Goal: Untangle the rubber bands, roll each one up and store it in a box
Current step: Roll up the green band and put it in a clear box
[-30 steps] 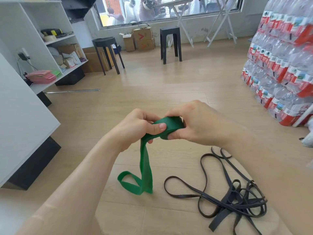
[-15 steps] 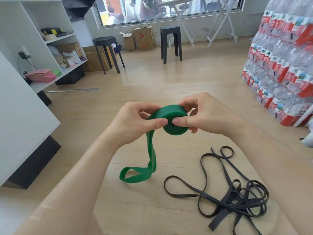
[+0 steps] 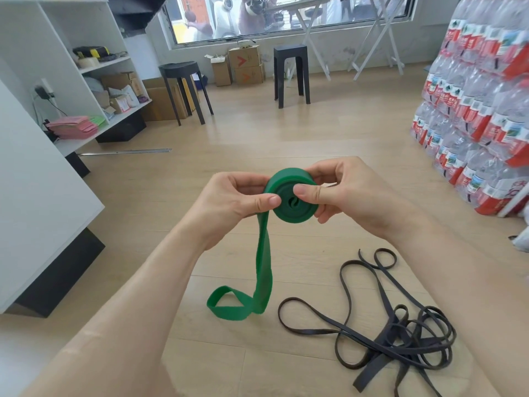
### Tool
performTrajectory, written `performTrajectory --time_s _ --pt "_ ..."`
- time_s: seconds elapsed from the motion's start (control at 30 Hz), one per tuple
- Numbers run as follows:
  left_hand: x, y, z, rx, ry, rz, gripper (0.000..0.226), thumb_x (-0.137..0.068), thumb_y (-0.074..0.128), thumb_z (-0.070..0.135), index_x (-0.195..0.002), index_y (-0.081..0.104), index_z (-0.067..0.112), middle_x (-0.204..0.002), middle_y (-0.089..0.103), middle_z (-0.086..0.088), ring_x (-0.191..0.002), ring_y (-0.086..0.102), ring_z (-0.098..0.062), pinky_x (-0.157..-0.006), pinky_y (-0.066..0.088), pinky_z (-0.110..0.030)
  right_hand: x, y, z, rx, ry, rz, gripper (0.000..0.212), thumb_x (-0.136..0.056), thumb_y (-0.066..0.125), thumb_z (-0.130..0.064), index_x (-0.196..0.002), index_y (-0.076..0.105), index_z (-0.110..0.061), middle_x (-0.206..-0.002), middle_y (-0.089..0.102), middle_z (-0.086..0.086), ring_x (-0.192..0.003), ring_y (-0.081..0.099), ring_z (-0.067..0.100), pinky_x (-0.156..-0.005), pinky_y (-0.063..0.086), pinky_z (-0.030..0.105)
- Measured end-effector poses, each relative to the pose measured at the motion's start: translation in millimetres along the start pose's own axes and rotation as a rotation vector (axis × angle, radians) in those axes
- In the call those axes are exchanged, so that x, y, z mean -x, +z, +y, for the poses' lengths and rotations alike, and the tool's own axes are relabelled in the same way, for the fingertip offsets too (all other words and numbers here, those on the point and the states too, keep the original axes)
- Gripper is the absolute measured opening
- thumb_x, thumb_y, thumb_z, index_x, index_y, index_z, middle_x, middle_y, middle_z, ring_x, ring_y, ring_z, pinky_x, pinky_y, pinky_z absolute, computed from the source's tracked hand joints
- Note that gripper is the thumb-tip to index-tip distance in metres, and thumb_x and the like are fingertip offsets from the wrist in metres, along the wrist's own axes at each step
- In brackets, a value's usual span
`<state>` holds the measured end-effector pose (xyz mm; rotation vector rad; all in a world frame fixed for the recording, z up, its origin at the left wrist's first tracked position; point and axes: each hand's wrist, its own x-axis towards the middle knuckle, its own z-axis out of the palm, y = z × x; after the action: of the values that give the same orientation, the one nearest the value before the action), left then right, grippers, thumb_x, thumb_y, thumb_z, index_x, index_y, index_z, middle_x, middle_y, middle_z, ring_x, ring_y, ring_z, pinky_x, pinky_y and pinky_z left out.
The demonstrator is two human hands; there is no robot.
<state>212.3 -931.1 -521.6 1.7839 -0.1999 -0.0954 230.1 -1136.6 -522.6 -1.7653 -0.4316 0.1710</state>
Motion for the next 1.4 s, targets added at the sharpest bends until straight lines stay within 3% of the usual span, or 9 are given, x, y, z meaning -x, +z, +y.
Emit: performTrajectory --time_s 0.27,0.5,0.8,0.87,0.93,1.0,1.13,1.27,1.4 --pt "0.3 -2.2 6.4 -0.049 0.049 0.002 0.041 -0.059 0.077 0.019 -0.098 0.068 0.026 -0.093 0.075 0.005 -0.089 0.071 -0.013 -0.077 0.055 -0.021 -0.6 7.8 1.9 -0.121 0.019 0.025 0.021 -0.085 0.070 -0.013 -0.105 0.070 -0.007 -0.102 0.070 0.021 -0.073 0.062 0.031 -0.056 0.056 0.027" --pt "1.4 -0.9 12.2 0.011 0.095 0.106 0.049 -0.062 0.077 0.018 -0.108 0.063 0.010 -0.096 0.075 -0.002 -0.087 0.072 -0.018 -0.075 0.054 -0.024 -2.9 11.6 -0.4 -0.339 0.022 0.025 0.018 -0.087 0.065 -0.011 -0.104 0.065 -0.005 -0.093 0.067 0.015 -0.072 0.060 0.024 -0.059 0.056 0.027" --pt "3.1 -4.0 17.6 -0.262 0.131 0.100 0.030 -0.082 0.070 0.014 -0.105 0.059 0.029 -0.087 0.075 0.011 -0.070 0.066 -0.004 -0.060 0.050 -0.017 -1.4 18.0 -0.5 -0.487 0.113 -0.023 0.022 -0.088 0.063 -0.006 -0.110 0.059 -0.001 -0.094 0.065 0.015 -0.074 0.067 0.024 -0.064 0.058 0.031" --pt "4.1 -4.6 13.9 -0.379 0.143 0.116 0.034 -0.083 0.070 0.008 -0.108 0.061 0.029 -0.089 0.073 0.012 -0.074 0.067 -0.003 -0.068 0.054 -0.018 -0.2 11.6 -4.8 -0.246 0.133 -0.083 0.021 -0.088 0.067 -0.009 -0.107 0.061 -0.006 -0.100 0.068 0.012 -0.077 0.071 0.023 -0.067 0.058 0.031" --pt "6.4 -2.9 12.3 -0.596 0.150 0.094 0.037 -0.081 0.072 0.011 -0.113 0.066 0.028 -0.093 0.073 0.006 -0.081 0.067 -0.008 -0.081 0.055 -0.027 0.0 4.9 -9.0 0.268 0.065 -0.104 0.026 -0.083 0.074 -0.023 -0.106 0.065 -0.016 -0.100 0.069 -0.001 -0.072 0.068 0.001 -0.067 0.053 0.025" --pt "8.9 1.0 12.8 -0.795 0.171 0.004 0.034 -0.080 0.073 0.016 -0.111 0.068 0.031 -0.079 0.070 0.014 -0.073 0.061 -0.001 -0.075 0.052 -0.025 -0.5 6.4 -11.8 0.580 -0.035 -0.086 0.032 -0.077 0.077 -0.036 -0.106 0.069 -0.024 -0.098 0.068 -0.009 -0.064 0.057 -0.014 -0.065 0.043 0.015" --pt "8.1 9.0 15.0 -0.985 0.210 -0.073 0.031 -0.079 0.073 0.020 -0.108 0.067 0.032 -0.058 0.055 0.018 -0.061 0.051 0.001 -0.058 0.037 -0.016 1.7 18.4 -12.0 0.724 -0.070 -0.135 0.030 -0.076 0.078 -0.037 -0.101 0.071 -0.023 -0.091 0.069 -0.004 -0.062 0.057 -0.007 -0.064 0.049 0.023" --pt "5.2 11.5 10.4 -0.926 0.164 -0.039 0.044 -0.073 0.078 0.020 -0.113 0.059 0.027 -0.070 0.060 0.017 -0.057 0.048 0.001 -0.062 0.038 -0.018 1.8 18.5 -8.5 0.853 -0.083 -0.107 0.028 -0.075 0.077 -0.038 -0.096 0.070 -0.021 -0.090 0.065 -0.006 -0.078 0.057 0.008 -0.071 0.048 0.028" --pt "0.3 9.3 4.7 -0.733 0.119 0.004 0.044 -0.068 0.082 0.013 -0.104 0.062 0.027 -0.094 0.069 0.010 -0.053 0.052 0.003 -0.062 0.046 -0.014 1.5 13.1 -3.3 0.804 -0.096 -0.047 0.025 -0.078 0.075 -0.036 -0.098 0.070 -0.021 -0.093 0.066 -0.006 -0.073 0.057 0.001 -0.072 0.050 0.029"
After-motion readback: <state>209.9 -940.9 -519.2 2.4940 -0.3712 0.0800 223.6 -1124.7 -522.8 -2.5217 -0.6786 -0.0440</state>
